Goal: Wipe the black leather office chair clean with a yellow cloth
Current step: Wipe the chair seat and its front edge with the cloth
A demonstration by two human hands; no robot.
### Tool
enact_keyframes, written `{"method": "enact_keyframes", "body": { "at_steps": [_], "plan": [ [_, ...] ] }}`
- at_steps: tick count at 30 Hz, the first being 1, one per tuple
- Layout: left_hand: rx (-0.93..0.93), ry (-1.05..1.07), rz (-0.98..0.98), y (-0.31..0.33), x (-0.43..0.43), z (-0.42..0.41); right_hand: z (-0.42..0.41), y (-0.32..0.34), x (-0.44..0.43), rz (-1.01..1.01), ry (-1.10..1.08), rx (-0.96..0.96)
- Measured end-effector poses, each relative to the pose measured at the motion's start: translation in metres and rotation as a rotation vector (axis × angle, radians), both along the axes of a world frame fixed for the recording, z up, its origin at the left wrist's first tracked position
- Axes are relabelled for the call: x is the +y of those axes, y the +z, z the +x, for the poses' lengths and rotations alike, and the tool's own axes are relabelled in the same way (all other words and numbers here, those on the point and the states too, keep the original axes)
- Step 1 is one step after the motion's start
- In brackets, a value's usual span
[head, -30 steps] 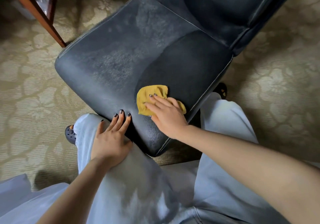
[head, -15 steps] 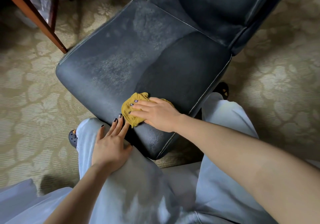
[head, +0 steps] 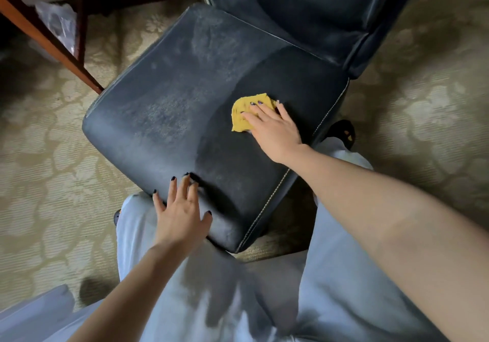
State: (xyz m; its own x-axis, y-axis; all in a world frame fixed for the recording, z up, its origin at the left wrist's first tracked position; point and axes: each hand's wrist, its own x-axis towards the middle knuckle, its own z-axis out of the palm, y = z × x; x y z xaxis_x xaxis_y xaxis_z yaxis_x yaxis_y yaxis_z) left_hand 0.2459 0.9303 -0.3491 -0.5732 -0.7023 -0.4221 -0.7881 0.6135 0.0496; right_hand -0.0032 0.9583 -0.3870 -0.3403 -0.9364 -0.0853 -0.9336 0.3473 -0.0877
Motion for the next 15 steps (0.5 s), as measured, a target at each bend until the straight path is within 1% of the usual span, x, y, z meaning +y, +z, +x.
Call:
{"method": "enact_keyframes", "body": {
  "at_steps": [6,10,12,15],
  "plan": [
    [-0.041,-0.246,0.056,0.006,0.011,-0.045,-0.065,-0.008,0.037,-0.006,-0.229,-0.011],
    [-0.086,-0.32,0.092,0.001,0.027,-0.066,-0.099,-0.005,0.056,-0.006,-0.333,-0.083],
    [-0.108,-0.339,0.071,0.0,0.028,-0.07,-0.109,-0.003,0.062,-0.027,-0.478,-0.171],
    [-0.15,-0.396,0.047,0.0,0.022,-0.07,-0.104,0.001,0.07,-0.159,-0.849,-0.359]
  ]
}}
